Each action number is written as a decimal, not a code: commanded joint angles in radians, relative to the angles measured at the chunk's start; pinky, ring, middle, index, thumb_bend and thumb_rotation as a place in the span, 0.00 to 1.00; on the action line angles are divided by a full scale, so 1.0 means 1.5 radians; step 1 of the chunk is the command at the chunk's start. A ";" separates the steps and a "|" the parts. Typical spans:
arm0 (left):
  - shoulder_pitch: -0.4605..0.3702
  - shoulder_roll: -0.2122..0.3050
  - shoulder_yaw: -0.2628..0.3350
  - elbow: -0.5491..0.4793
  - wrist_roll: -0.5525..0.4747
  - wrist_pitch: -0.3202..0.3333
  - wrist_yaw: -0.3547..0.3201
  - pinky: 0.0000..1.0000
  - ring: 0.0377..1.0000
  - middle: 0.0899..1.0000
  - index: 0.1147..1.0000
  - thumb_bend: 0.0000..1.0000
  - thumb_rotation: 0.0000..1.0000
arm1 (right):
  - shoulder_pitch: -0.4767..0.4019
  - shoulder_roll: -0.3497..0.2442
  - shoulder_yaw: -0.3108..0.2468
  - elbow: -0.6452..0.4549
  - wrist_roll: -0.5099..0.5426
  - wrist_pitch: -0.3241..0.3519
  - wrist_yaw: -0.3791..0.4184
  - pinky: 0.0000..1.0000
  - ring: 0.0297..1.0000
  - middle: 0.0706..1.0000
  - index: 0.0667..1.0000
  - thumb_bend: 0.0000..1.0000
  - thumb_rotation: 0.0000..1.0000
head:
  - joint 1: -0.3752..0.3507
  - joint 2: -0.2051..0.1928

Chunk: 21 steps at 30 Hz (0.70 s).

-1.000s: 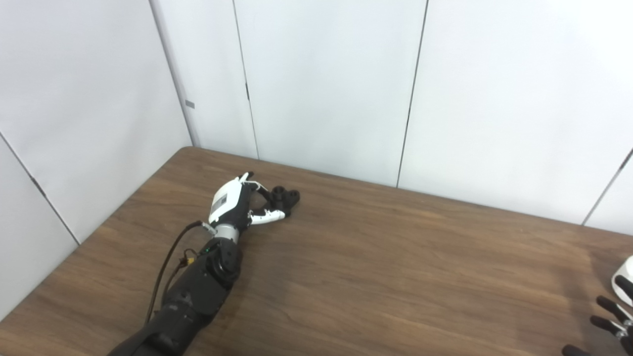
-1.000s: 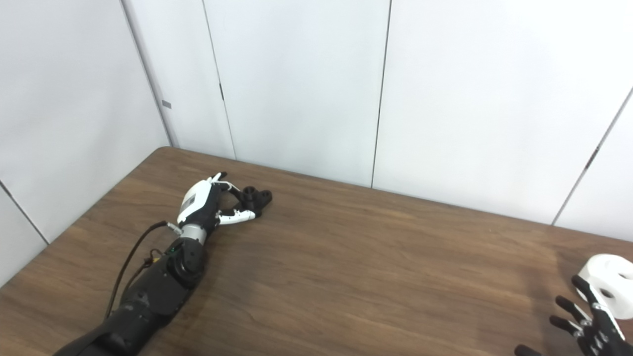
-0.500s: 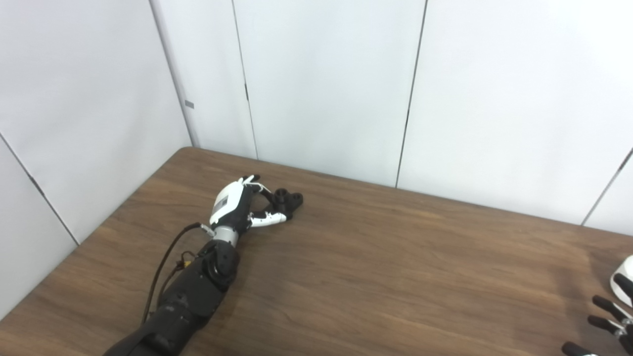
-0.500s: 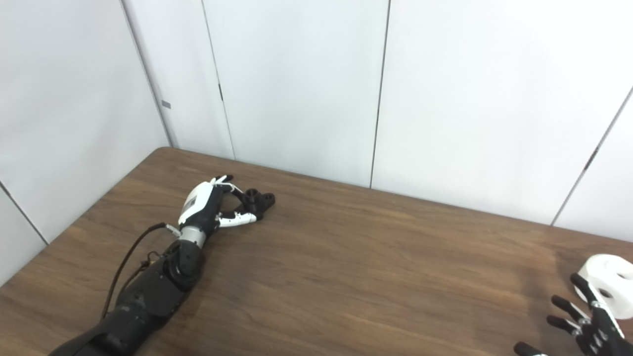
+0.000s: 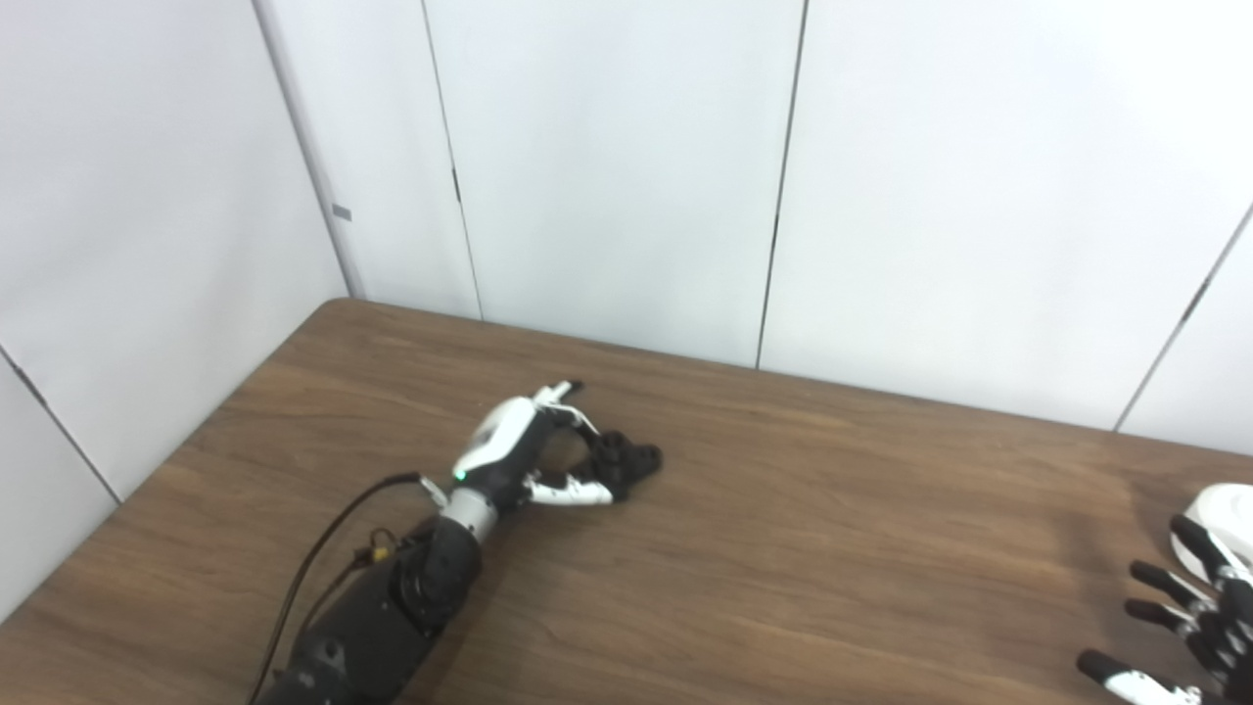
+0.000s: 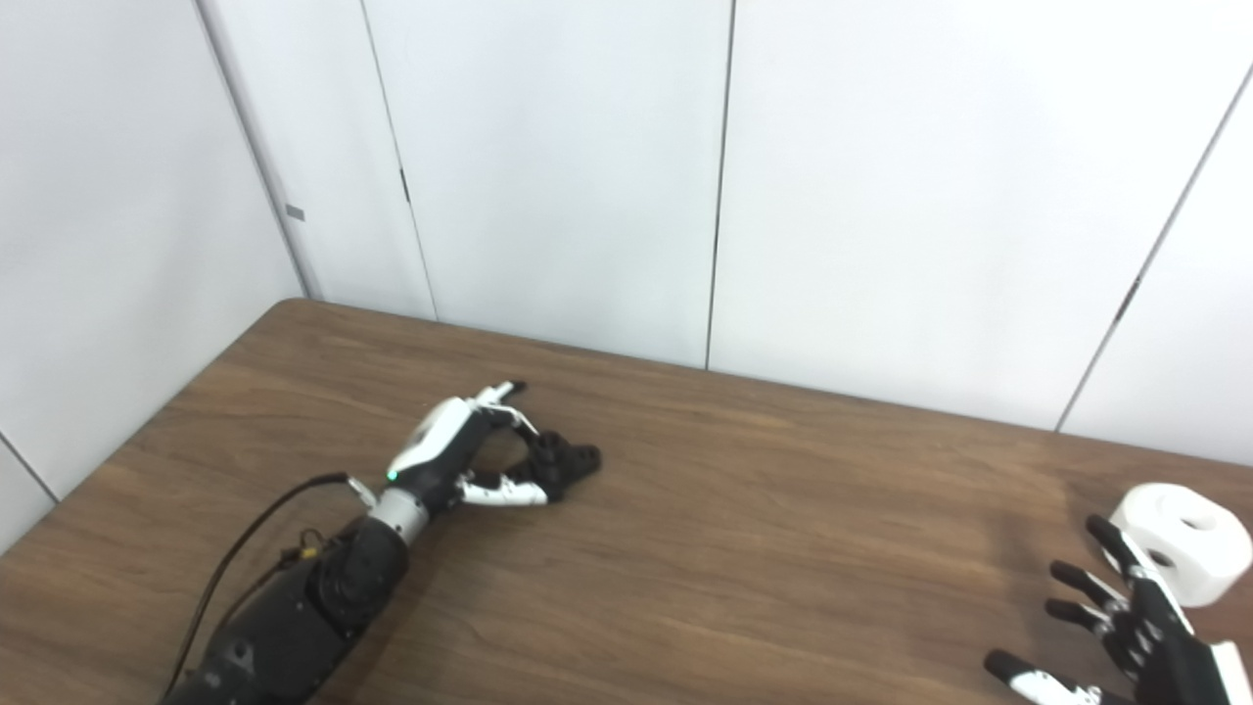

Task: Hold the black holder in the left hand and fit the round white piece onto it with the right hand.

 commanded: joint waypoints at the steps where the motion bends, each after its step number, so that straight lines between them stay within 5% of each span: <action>1: 0.018 -0.017 -0.037 -0.020 0.019 0.011 -0.067 1.00 1.00 0.96 0.42 0.52 0.06 | -0.020 -0.007 -0.003 -0.020 -0.002 -0.010 -0.005 0.70 0.81 0.95 0.88 0.75 0.11 | -0.007 0.002; 9: 0.036 -0.041 -0.071 -0.088 0.022 0.022 -0.134 1.00 1.00 0.98 0.42 0.52 0.06 | -0.022 0.000 0.000 -0.043 -0.016 0.022 -0.012 0.63 0.78 0.93 0.86 0.77 0.13 | -0.055 0.015; 21: 0.033 -0.085 -0.129 -0.094 0.053 -0.017 -0.165 1.00 1.00 0.98 0.42 0.52 0.06 | -0.029 0.006 0.023 -0.068 -0.047 0.023 -0.011 0.64 0.78 0.93 0.86 0.74 0.10 | -0.134 0.045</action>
